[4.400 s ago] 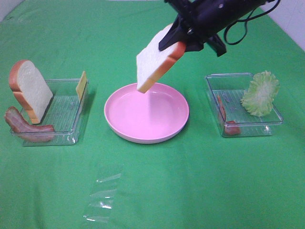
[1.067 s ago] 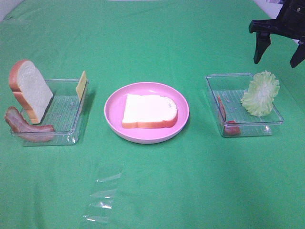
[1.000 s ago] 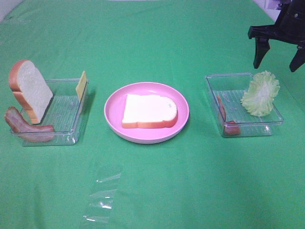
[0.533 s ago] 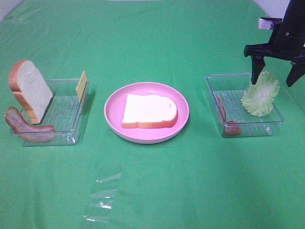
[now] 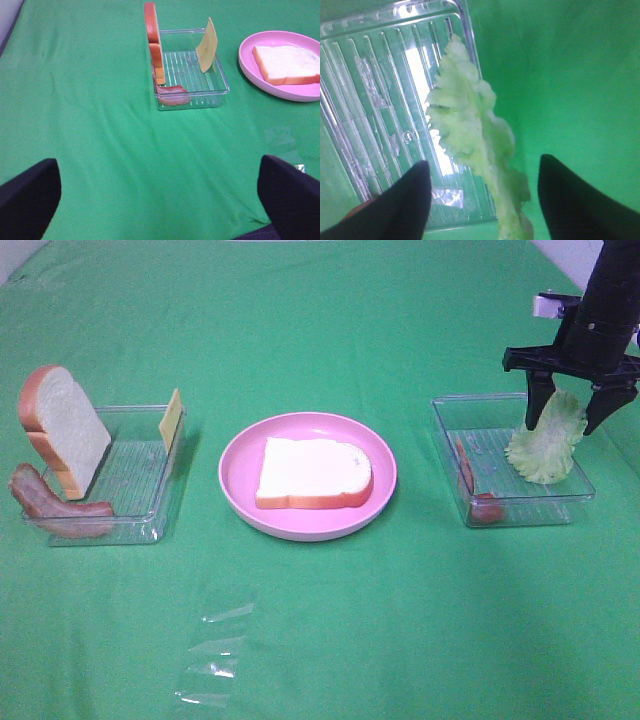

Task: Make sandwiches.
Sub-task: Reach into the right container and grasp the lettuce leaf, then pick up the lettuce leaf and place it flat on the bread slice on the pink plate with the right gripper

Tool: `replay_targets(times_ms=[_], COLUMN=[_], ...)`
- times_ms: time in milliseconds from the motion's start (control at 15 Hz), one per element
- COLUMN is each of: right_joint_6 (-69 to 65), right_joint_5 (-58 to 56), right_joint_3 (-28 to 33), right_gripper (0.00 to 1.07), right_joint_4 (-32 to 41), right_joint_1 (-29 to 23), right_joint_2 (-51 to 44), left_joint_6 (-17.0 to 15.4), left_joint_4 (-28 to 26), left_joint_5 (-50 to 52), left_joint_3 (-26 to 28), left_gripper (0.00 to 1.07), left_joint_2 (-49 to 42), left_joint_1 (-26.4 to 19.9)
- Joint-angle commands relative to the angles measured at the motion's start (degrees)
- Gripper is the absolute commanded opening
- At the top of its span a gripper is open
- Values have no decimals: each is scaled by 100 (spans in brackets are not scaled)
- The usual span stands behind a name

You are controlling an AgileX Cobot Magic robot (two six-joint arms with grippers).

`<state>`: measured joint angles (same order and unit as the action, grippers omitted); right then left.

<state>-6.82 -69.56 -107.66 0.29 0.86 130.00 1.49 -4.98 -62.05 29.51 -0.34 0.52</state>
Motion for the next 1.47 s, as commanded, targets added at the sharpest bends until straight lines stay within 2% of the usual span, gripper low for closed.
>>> replay_targets(times_ms=[67, 467, 600, 667, 733, 800, 1267, 1467], right_joint_6=[23, 23, 23, 23, 23, 23, 23, 17], right_joint_5=[-46, -46, -69, -74, -126, -189, -304, -361], right_joint_3=[-11, -11, -11, -11, -11, -11, -11, -86], right_gripper=[44, 44, 36, 25, 7, 0, 0, 0], right_joint_4=[-29, -29, -29, -29, -29, -29, 178, 321], right_joint_1=[17, 11, 11, 11, 11, 11, 11, 11], right_joint_2=[29, 29, 29, 29, 29, 29, -97, -544], left_joint_6=[-34, -34, -34, -34, -34, -34, -34, -34], left_joint_4=[-52, -52, -52, -52, -52, -52, -52, -52], left_joint_5=[29, 29, 29, 29, 29, 29, 29, 29], left_joint_3=[6, 6, 6, 6, 6, 6, 6, 6], left_gripper=[100, 100, 100, 100, 100, 100, 100, 100], left_joint_2=[-86, -86, -86, -86, -86, -86, -86, -86], left_joint_1=[-6, -6, -6, -6, -6, -6, -6, -6])
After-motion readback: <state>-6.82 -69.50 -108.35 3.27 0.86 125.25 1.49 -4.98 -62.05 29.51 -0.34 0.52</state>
